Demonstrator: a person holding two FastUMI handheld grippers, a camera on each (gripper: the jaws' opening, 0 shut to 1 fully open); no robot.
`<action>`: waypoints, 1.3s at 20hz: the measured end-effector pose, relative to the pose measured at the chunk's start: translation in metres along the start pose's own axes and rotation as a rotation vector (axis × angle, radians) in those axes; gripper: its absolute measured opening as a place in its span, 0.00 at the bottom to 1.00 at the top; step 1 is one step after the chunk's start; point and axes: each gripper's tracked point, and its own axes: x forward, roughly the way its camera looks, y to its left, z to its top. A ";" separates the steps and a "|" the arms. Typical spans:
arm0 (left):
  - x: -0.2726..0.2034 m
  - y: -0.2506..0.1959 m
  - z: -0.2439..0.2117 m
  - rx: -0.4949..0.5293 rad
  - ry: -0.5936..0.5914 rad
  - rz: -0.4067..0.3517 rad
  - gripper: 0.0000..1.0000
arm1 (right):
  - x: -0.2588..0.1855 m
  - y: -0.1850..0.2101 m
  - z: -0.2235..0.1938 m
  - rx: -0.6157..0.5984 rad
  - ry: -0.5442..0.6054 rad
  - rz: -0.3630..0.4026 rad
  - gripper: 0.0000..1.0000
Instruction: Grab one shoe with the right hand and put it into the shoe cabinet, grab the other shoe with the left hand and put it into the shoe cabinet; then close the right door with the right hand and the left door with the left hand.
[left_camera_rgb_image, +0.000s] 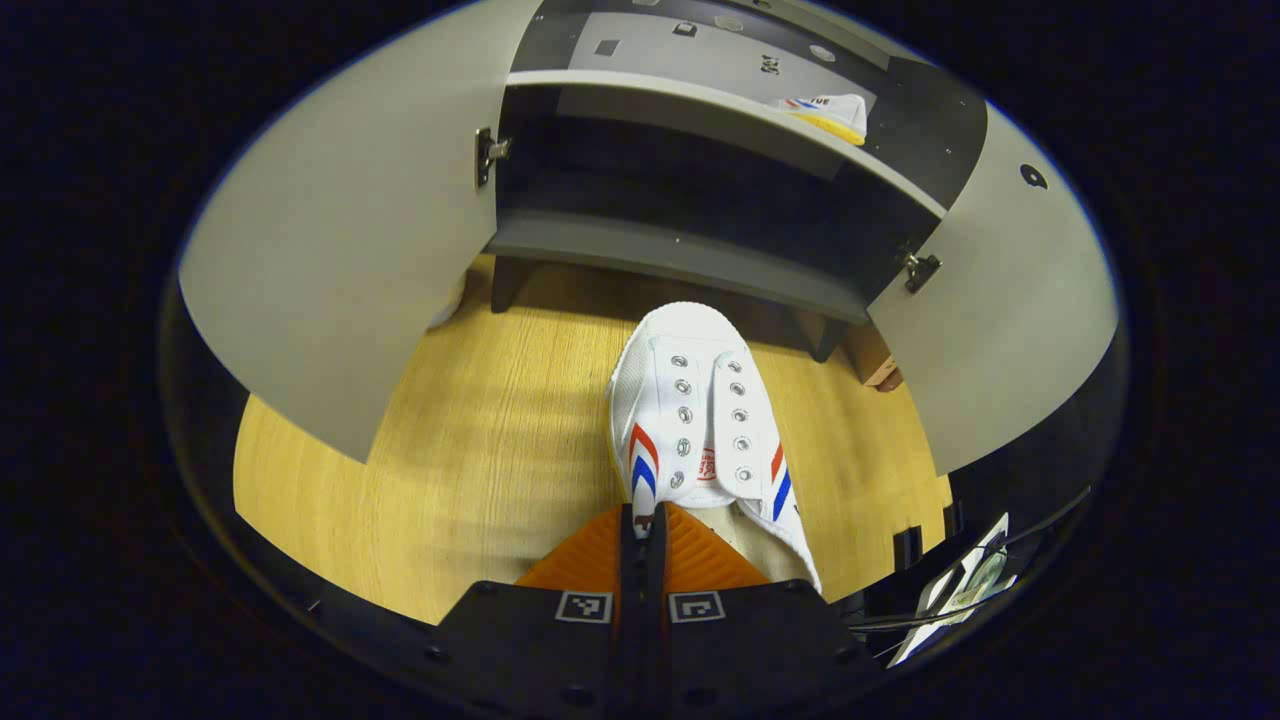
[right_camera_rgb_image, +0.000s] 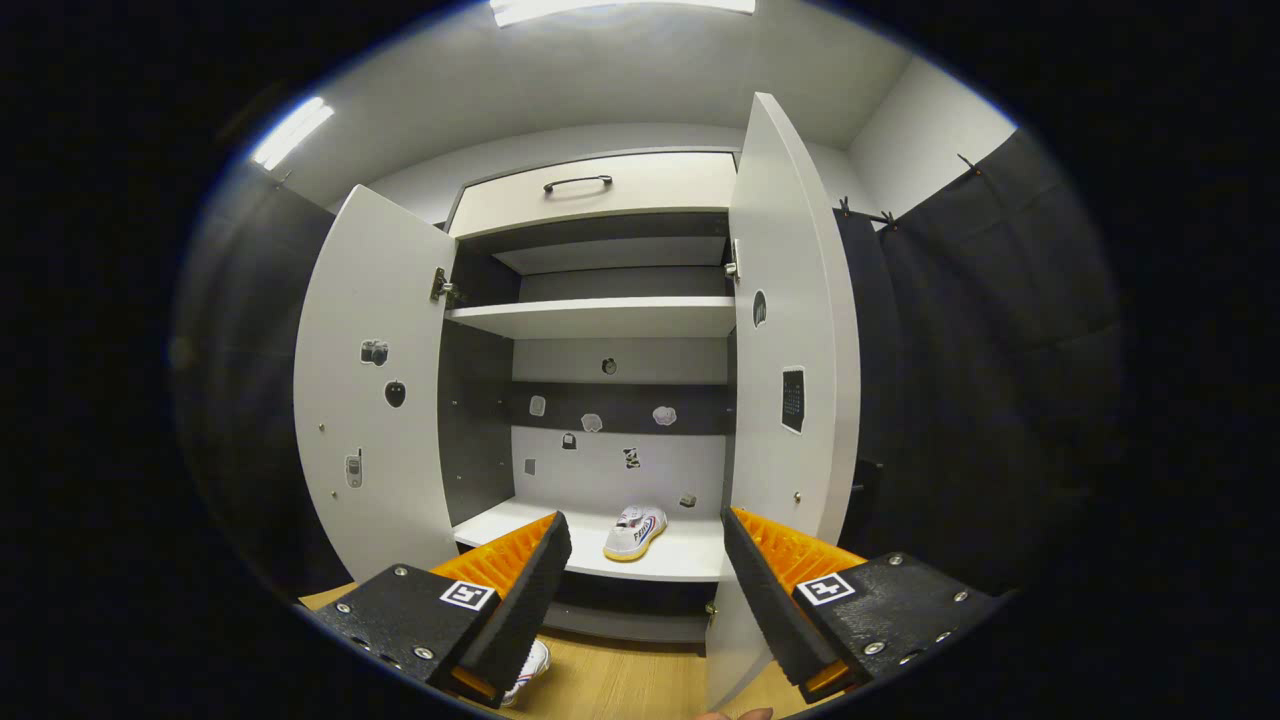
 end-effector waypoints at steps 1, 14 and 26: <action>-0.018 0.006 0.021 0.000 -0.021 -0.017 0.07 | 0.001 -0.001 0.002 -0.001 -0.006 0.000 0.94; -0.116 0.006 0.245 0.051 -0.289 -0.047 0.06 | 0.012 -0.011 0.029 0.014 -0.073 -0.006 0.94; -0.042 0.020 0.362 0.056 -0.265 0.018 0.06 | 0.020 -0.035 0.042 -0.008 -0.105 -0.076 0.94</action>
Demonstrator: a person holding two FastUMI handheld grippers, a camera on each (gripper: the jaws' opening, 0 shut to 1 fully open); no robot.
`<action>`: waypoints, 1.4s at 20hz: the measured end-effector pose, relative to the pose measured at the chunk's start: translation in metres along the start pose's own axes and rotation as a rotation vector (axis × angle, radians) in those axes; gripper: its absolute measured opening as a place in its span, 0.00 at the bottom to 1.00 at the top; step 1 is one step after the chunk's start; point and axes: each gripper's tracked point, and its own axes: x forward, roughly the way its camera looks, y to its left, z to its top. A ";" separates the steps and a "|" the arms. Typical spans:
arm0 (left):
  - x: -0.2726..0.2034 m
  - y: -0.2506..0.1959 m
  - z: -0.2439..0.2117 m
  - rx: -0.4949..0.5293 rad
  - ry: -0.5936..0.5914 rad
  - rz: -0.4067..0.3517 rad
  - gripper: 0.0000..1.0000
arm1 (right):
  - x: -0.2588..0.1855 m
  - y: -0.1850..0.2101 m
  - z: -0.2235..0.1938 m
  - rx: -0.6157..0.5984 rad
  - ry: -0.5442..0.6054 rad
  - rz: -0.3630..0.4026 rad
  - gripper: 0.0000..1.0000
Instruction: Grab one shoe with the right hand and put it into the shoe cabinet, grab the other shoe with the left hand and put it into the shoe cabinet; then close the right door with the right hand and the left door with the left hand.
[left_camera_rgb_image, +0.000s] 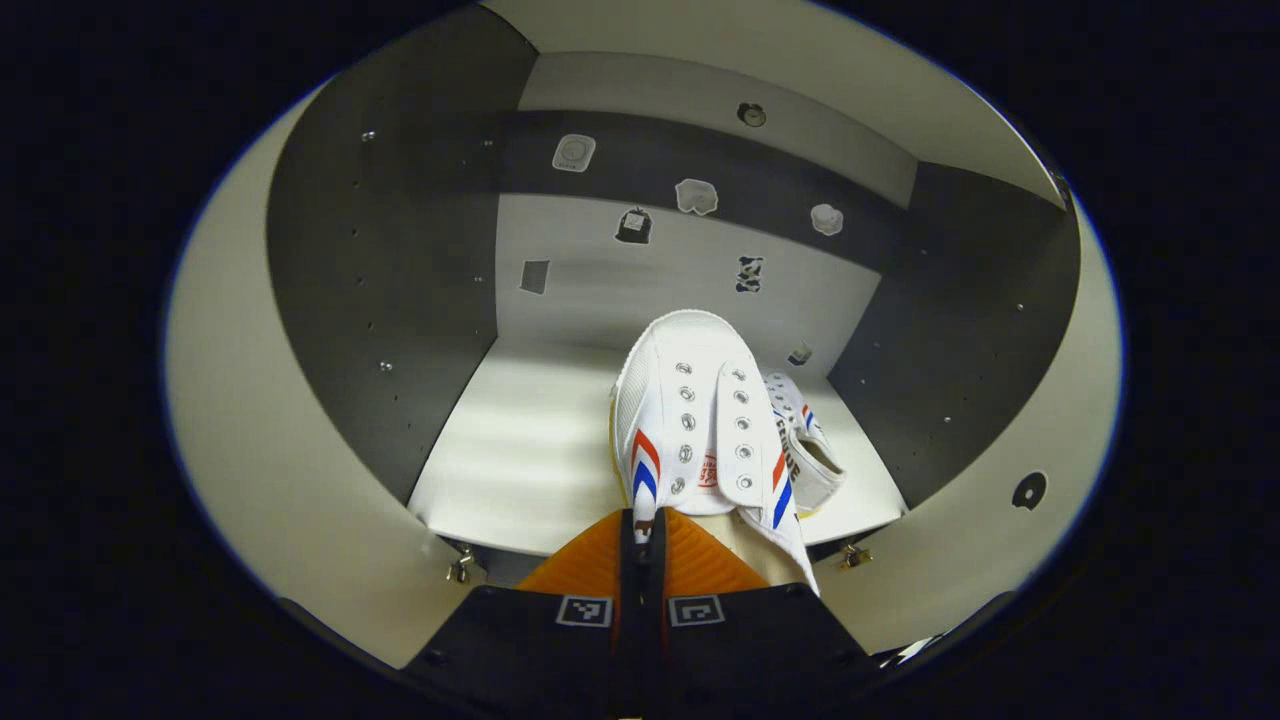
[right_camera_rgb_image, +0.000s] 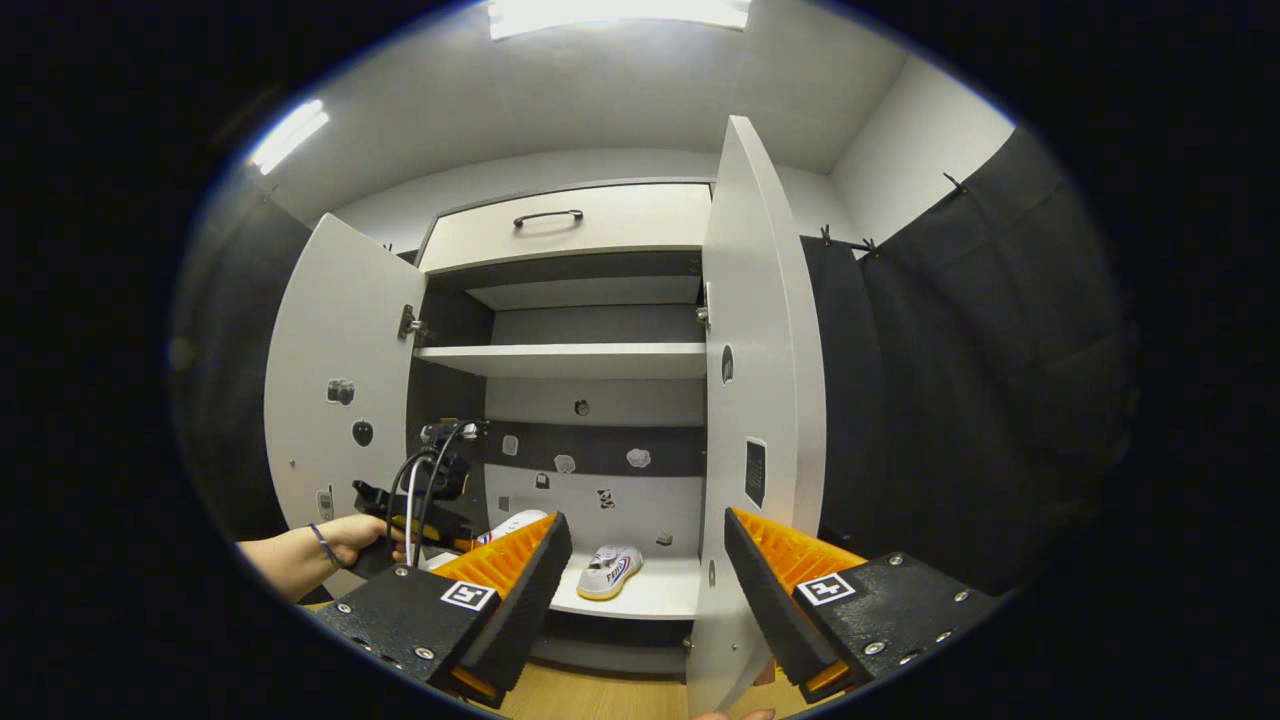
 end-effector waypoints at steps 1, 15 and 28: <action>0.013 0.002 0.005 0.002 0.007 0.007 0.06 | 0.000 0.001 -0.001 -0.002 0.000 0.000 0.93; 0.087 -0.001 -0.009 0.034 0.109 0.004 0.10 | -0.016 0.016 -0.007 0.004 0.031 0.002 0.93; -0.059 -0.039 0.018 0.217 -0.254 -0.009 0.98 | -0.053 0.003 0.013 -0.023 0.019 -0.009 0.93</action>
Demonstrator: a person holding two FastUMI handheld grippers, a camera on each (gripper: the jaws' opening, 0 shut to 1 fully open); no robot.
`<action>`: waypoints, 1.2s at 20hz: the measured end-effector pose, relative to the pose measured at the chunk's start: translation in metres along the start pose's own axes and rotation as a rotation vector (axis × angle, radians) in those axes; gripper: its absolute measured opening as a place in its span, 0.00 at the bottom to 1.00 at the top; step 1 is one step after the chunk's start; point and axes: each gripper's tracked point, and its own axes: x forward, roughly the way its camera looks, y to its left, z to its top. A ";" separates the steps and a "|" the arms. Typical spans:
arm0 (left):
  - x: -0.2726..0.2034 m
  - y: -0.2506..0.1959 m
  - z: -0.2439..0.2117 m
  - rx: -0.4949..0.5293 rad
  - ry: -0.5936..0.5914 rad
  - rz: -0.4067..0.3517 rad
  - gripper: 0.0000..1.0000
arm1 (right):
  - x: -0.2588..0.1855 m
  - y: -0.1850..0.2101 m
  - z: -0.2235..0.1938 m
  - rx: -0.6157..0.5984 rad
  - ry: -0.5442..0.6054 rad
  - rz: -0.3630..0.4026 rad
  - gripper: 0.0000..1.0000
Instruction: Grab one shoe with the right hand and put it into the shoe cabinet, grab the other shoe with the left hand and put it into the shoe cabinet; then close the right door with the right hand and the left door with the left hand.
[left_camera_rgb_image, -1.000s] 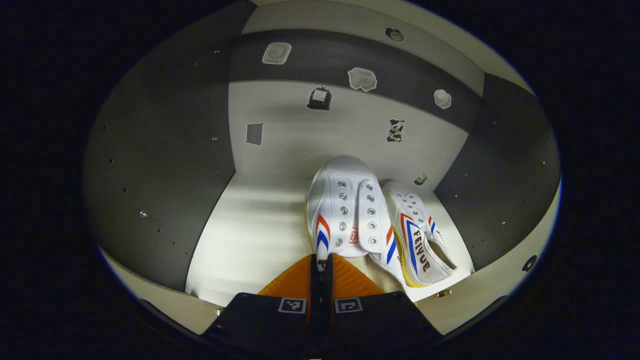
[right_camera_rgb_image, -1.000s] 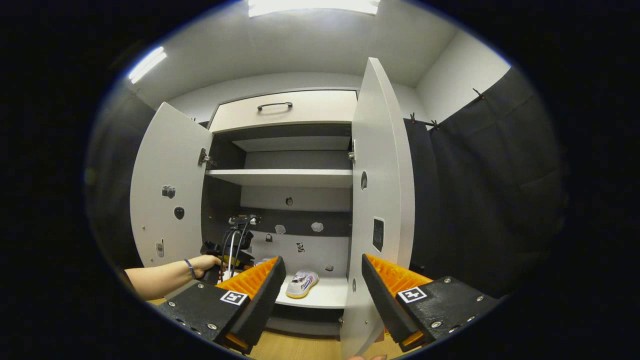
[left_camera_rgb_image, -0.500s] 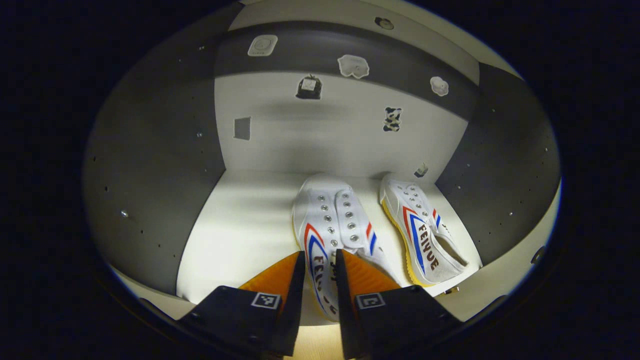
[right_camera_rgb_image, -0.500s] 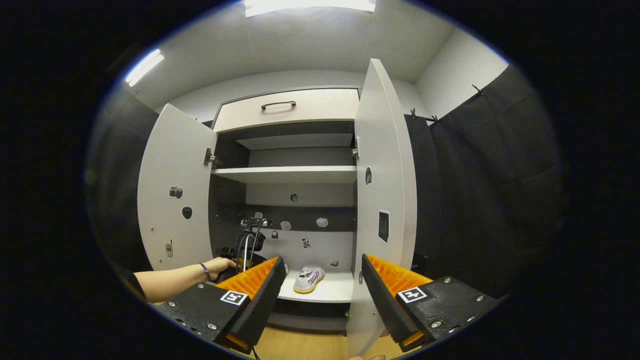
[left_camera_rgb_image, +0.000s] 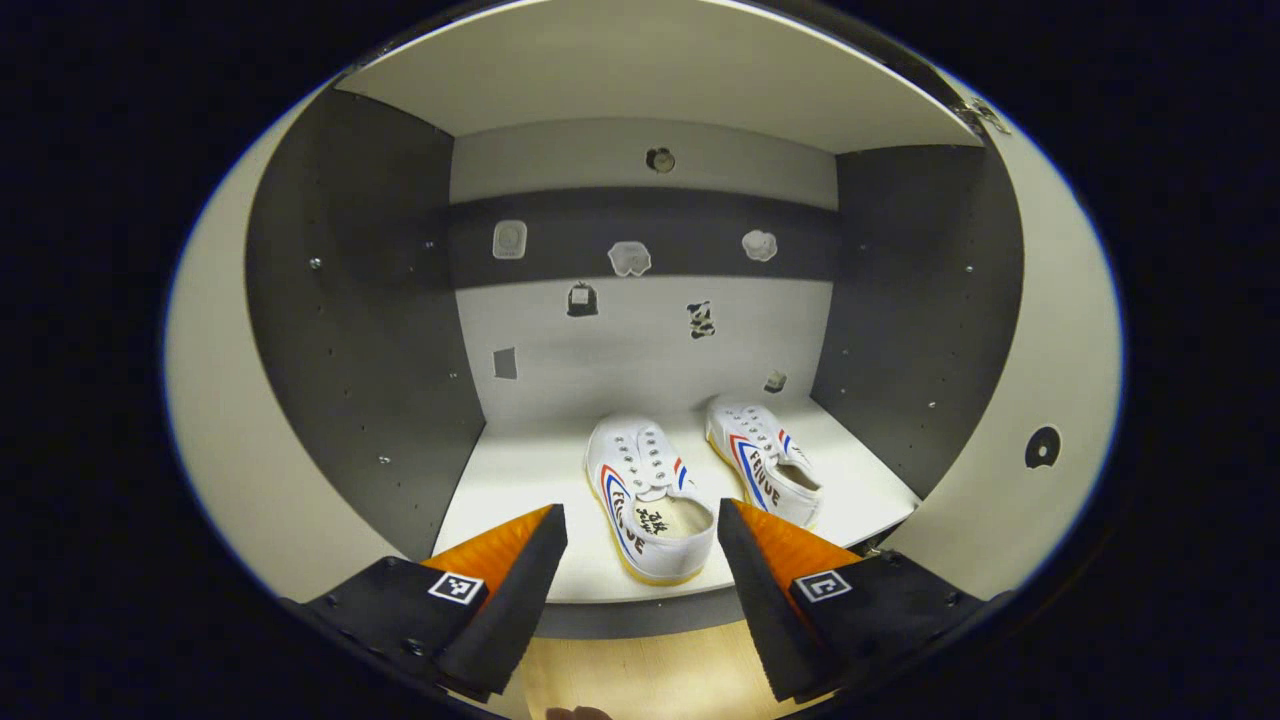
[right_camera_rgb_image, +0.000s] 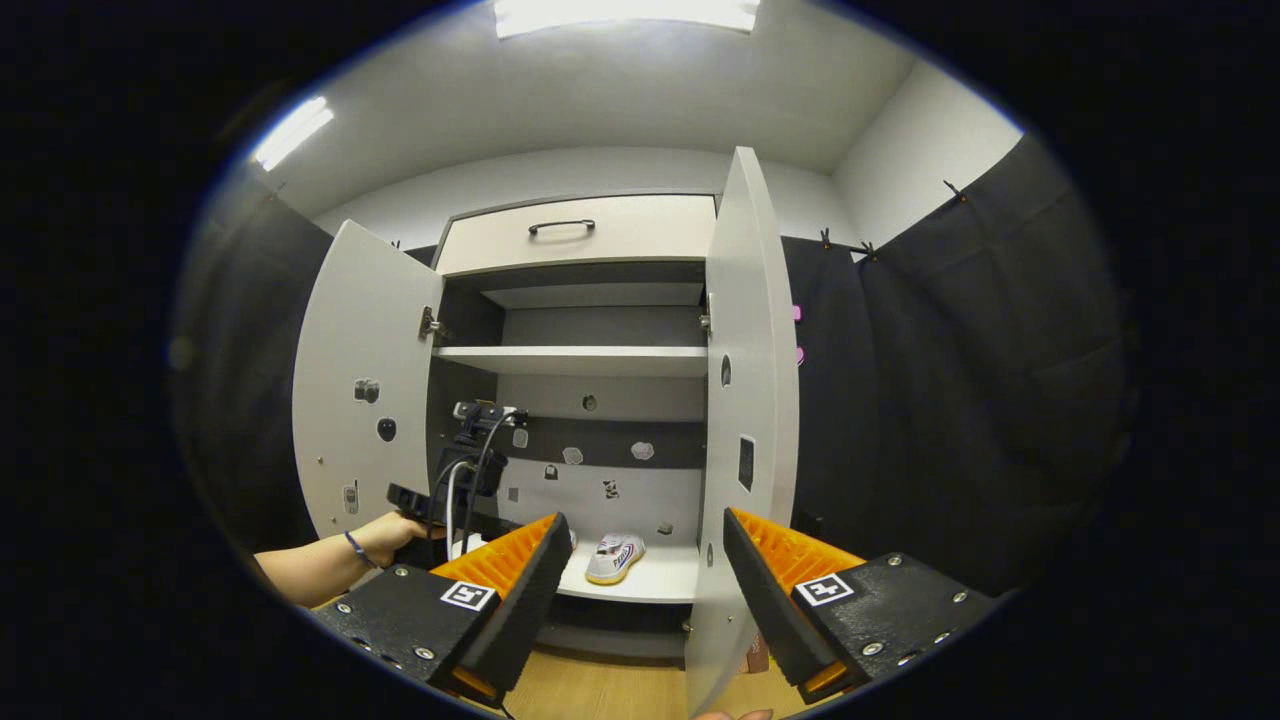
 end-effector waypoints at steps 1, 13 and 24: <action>-0.014 -0.002 0.004 0.005 -0.026 0.001 0.97 | -0.003 -0.006 0.001 -0.008 0.000 -0.010 0.93; -0.201 0.022 0.055 -0.002 -0.305 0.051 0.96 | -0.012 -0.114 -0.024 -0.012 0.061 -0.181 0.94; -0.309 0.090 0.037 -0.050 -0.386 0.195 0.97 | 0.017 -0.131 -0.097 -0.013 0.220 -0.133 0.94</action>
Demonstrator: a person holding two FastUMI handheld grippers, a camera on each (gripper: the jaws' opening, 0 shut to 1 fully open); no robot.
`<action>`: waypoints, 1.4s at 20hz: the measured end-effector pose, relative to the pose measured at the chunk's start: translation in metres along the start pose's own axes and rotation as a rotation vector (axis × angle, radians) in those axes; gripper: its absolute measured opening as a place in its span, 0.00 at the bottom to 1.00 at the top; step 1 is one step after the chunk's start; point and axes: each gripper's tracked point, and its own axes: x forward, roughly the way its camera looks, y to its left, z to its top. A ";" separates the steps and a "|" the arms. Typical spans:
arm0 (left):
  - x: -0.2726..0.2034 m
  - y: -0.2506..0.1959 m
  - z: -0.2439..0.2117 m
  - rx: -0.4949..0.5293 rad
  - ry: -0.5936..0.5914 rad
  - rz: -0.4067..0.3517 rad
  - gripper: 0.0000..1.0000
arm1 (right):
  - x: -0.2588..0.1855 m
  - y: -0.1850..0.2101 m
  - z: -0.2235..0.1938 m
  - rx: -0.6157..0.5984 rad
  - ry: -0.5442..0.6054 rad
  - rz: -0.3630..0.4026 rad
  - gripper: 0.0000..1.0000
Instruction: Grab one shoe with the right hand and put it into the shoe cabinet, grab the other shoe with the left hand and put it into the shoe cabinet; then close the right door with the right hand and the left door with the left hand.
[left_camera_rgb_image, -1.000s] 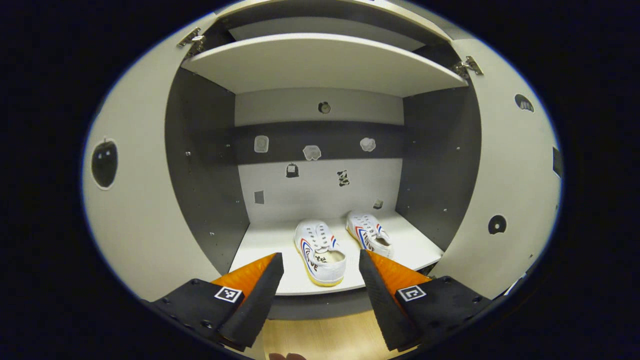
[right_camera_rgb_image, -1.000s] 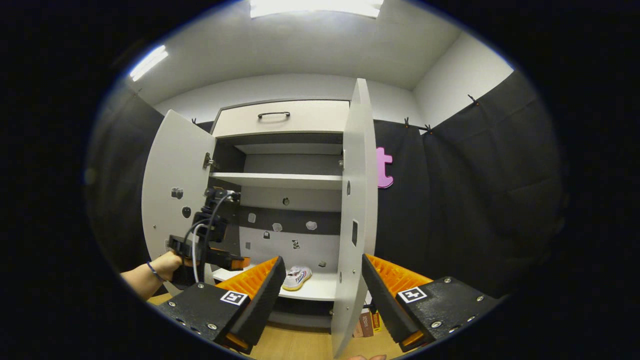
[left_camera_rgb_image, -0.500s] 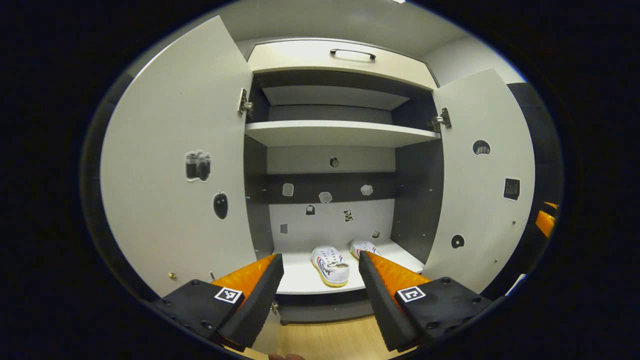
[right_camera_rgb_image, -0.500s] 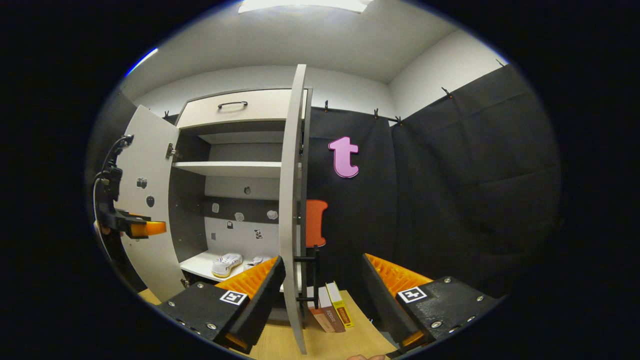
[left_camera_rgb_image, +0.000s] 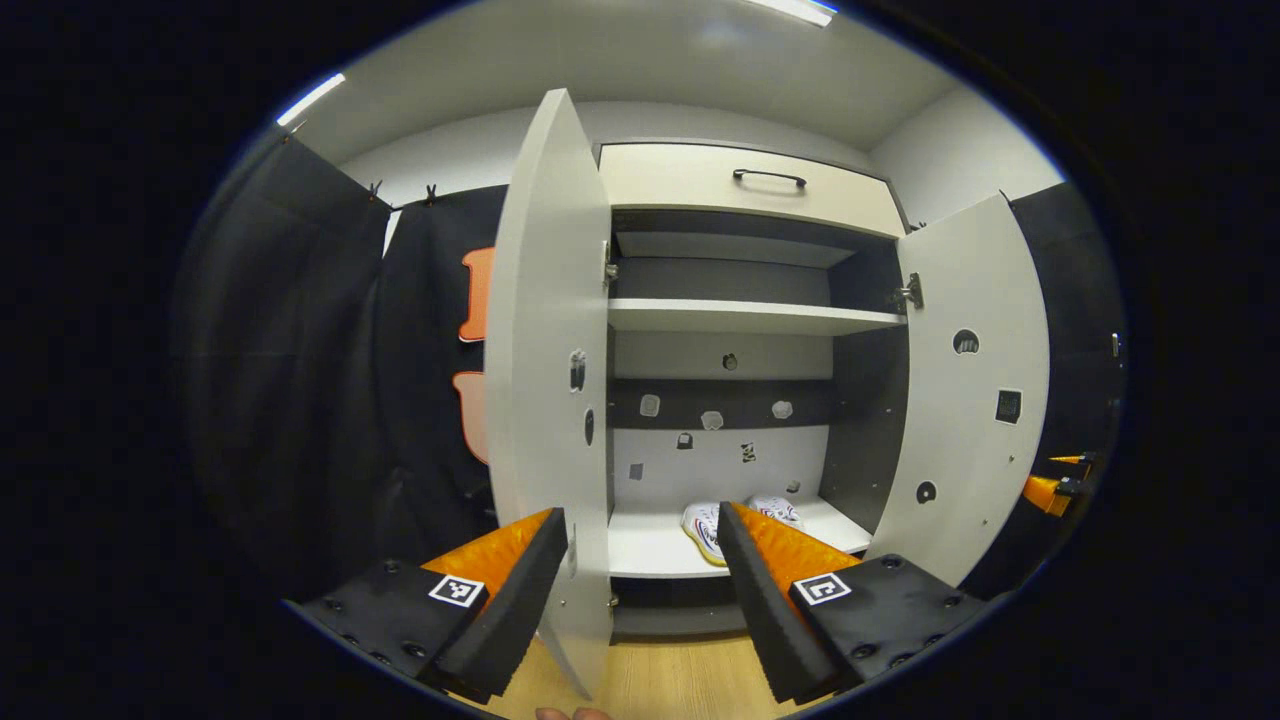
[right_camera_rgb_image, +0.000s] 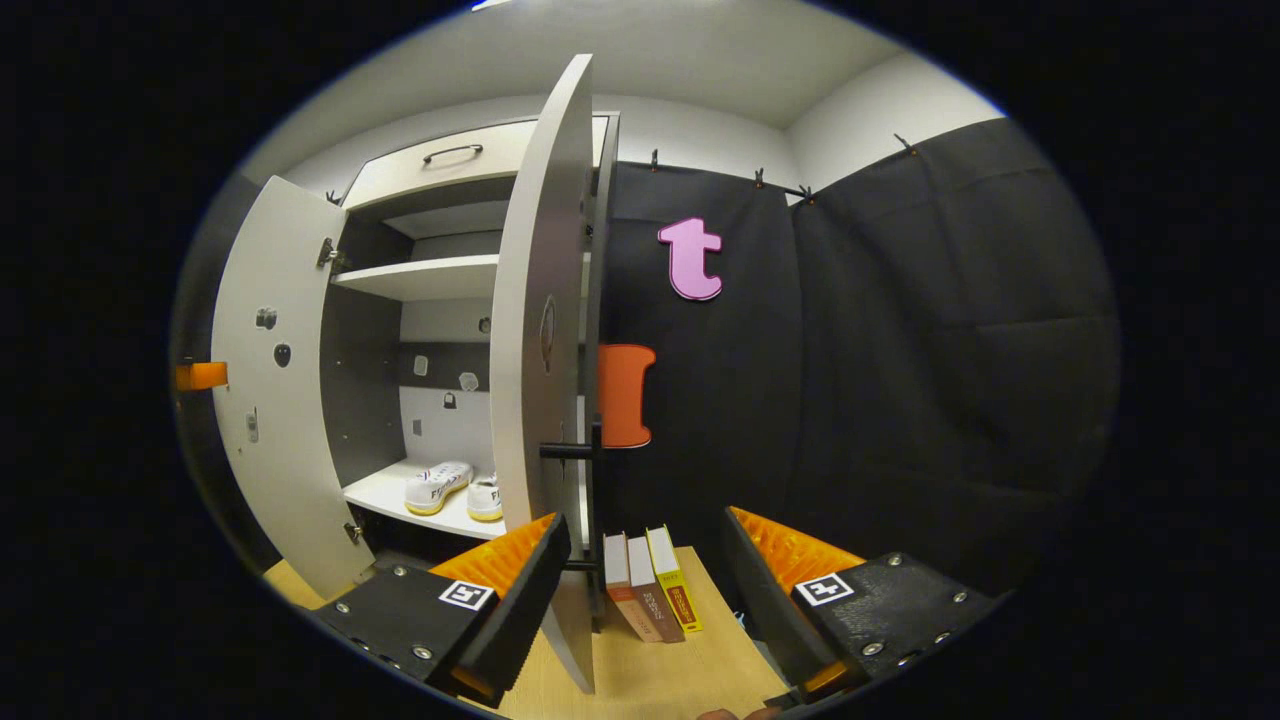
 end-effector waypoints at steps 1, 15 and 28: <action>-0.005 0.006 0.001 0.000 -0.006 0.005 0.96 | 0.004 0.000 -0.005 -0.008 0.009 0.000 0.94; -0.045 0.054 0.029 -0.009 -0.078 0.050 0.96 | 0.000 0.065 0.001 -0.030 -0.010 0.097 0.68; -0.049 0.115 0.024 -0.017 -0.061 0.093 0.96 | 0.030 0.139 0.000 0.046 -0.015 0.172 0.71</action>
